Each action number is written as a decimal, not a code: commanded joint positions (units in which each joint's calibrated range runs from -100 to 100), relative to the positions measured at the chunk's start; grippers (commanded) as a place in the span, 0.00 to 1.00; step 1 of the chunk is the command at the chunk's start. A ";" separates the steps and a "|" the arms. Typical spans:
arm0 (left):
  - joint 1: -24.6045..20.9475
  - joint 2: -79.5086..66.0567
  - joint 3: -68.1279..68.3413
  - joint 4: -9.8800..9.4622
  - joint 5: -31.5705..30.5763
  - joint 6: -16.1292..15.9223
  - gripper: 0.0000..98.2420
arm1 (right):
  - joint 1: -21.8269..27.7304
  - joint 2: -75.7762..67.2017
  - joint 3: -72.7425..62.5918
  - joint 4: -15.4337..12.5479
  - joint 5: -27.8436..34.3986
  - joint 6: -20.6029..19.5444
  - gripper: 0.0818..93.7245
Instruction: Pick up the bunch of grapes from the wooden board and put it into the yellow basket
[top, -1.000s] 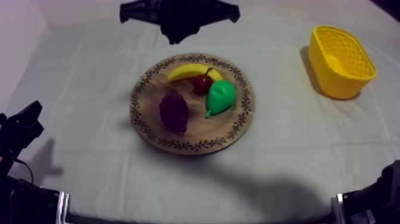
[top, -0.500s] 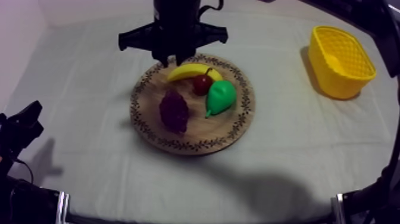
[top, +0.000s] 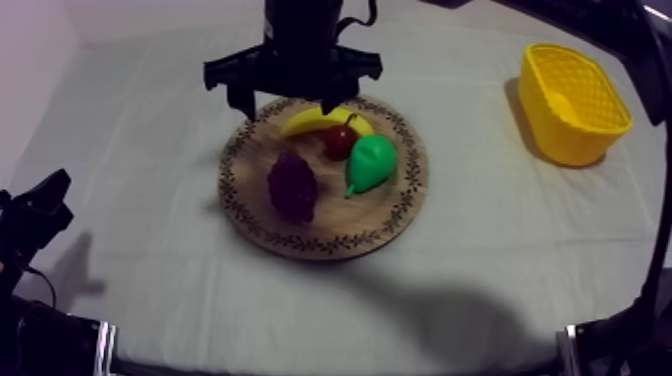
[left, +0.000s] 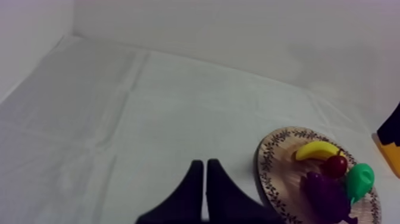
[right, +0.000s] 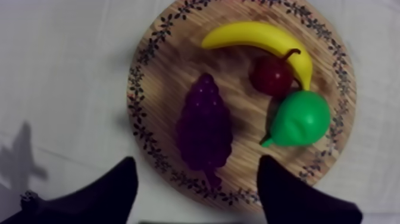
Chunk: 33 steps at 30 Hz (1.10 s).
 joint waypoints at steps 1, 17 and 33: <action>0.00 0.00 -0.02 -0.04 -0.05 -0.01 0.00 | 0.12 0.32 0.79 -0.61 -1.29 0.73 0.73; 0.00 0.00 -0.02 -0.04 -0.05 -0.01 0.00 | 1.44 10.47 5.09 -6.18 -11.22 4.43 0.80; 0.00 0.00 -0.02 -0.04 -0.05 -0.01 0.00 | 2.23 19.31 1.17 -10.26 -12.18 5.02 0.54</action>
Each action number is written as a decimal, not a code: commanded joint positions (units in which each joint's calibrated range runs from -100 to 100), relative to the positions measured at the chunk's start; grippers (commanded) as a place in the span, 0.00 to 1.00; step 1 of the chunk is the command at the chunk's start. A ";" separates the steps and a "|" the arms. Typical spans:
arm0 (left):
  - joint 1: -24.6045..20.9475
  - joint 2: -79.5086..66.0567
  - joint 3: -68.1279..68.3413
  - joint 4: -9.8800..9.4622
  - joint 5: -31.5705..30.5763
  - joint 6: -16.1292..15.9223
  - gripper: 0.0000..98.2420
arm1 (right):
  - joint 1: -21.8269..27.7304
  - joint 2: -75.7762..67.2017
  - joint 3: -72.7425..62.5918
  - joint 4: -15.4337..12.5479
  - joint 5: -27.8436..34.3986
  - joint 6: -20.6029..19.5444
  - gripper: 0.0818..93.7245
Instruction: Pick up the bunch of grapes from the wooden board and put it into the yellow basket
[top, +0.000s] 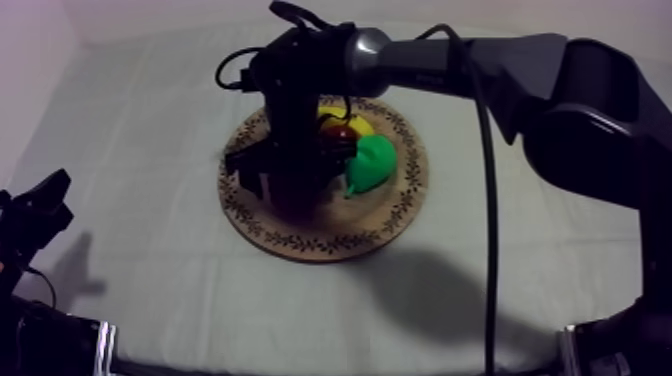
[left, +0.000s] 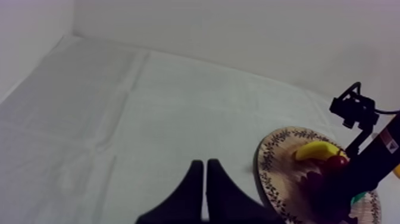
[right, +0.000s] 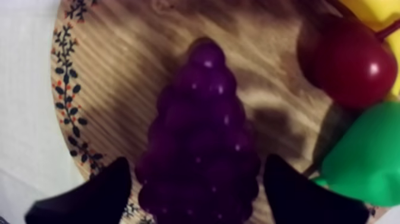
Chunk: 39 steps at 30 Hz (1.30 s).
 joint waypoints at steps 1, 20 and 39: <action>0.00 0.00 -0.02 -0.04 -0.05 -0.01 0.00 | 0.16 0.29 -0.24 -0.26 0.32 0.12 0.49; 0.00 0.00 -0.02 -0.04 -0.05 -0.01 0.00 | 1.46 -17.02 7.53 1.53 0.70 2.68 0.30; 0.00 0.00 -0.02 -0.04 -0.05 -0.01 0.00 | 18.77 -50.94 18.03 8.08 0.76 15.92 0.34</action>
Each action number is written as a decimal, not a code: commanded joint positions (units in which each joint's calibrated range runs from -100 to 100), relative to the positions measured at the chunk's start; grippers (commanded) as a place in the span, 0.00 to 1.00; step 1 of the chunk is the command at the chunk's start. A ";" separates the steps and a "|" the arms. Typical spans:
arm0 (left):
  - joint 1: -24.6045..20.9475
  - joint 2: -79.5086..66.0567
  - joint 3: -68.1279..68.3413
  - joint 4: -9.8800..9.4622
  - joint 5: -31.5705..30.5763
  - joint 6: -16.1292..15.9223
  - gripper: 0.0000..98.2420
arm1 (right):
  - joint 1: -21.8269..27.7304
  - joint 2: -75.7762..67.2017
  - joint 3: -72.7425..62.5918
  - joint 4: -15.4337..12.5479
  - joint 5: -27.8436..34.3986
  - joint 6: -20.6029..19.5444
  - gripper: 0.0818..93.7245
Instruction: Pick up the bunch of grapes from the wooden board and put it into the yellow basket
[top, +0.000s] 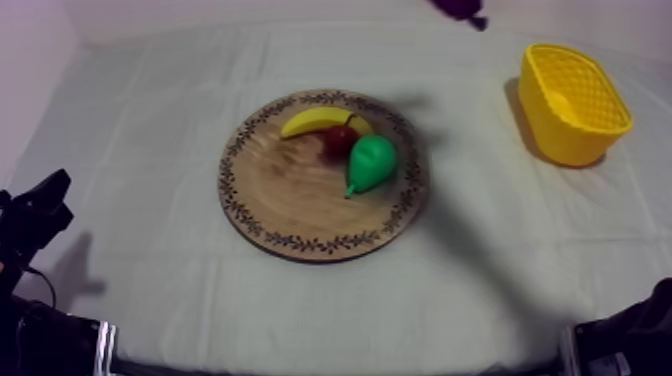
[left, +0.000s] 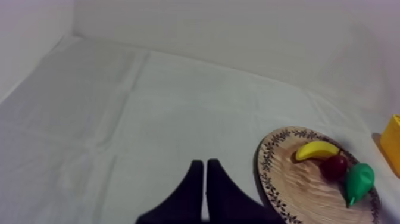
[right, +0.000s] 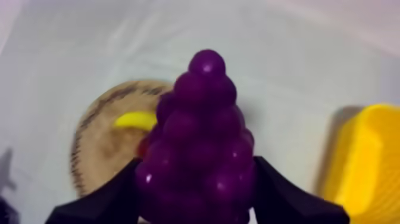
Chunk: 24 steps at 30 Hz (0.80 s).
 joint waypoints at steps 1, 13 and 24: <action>0.00 0.00 -0.02 -0.04 -0.05 -0.01 0.00 | 4.65 -3.28 1.41 0.13 -1.33 3.05 0.34; 0.00 0.00 -0.02 -0.04 -0.05 -0.01 0.00 | 17.88 -6.73 8.53 0.94 -9.24 11.28 0.34; 0.00 0.00 -0.02 -0.04 -0.05 -0.01 0.00 | 25.86 0.66 11.94 -1.15 -12.38 13.15 0.34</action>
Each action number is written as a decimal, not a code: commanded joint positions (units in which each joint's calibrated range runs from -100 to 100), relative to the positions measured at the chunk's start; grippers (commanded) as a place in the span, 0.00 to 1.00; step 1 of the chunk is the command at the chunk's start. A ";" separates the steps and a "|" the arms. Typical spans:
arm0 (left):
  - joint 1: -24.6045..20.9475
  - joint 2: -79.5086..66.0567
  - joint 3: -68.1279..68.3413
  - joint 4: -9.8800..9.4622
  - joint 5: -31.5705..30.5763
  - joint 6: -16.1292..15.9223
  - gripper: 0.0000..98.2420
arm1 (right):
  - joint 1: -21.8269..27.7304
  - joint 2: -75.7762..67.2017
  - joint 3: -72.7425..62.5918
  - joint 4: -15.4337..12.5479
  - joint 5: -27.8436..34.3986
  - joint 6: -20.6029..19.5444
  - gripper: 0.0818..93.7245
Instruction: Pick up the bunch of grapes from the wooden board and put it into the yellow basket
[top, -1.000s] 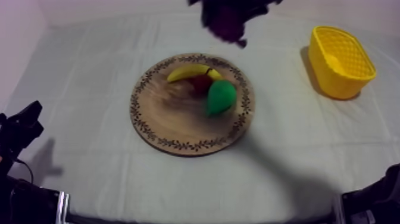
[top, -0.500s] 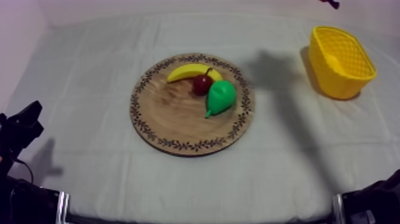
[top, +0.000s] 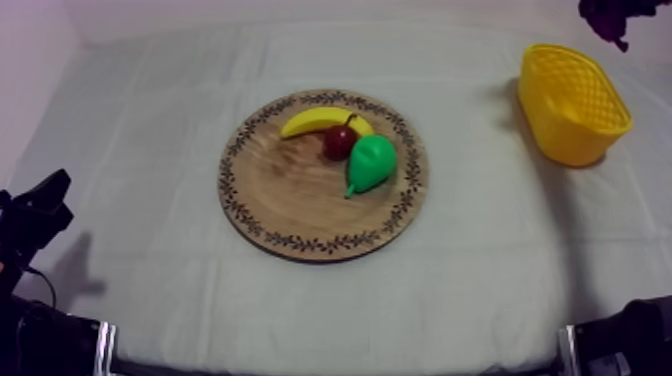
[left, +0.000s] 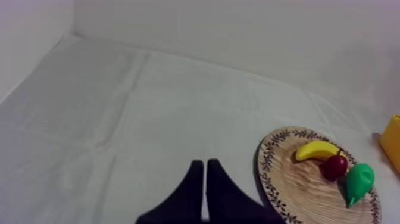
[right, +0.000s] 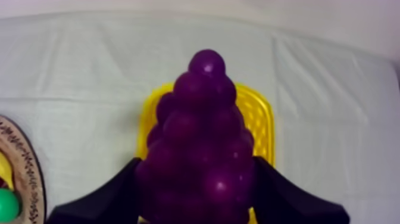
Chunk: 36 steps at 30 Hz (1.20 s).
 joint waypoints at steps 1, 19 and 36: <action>0.00 0.00 -0.02 -0.04 -0.05 -0.01 0.00 | 1.31 2.49 0.10 -0.61 0.73 -0.20 0.34; 0.00 0.00 -0.02 -0.04 -0.05 -0.01 0.00 | 3.91 23.59 -7.15 -2.07 9.12 -0.93 0.33; 0.00 0.00 -0.02 -0.04 -0.05 -0.01 0.00 | 3.46 25.84 -3.57 -1.94 0.59 0.13 0.74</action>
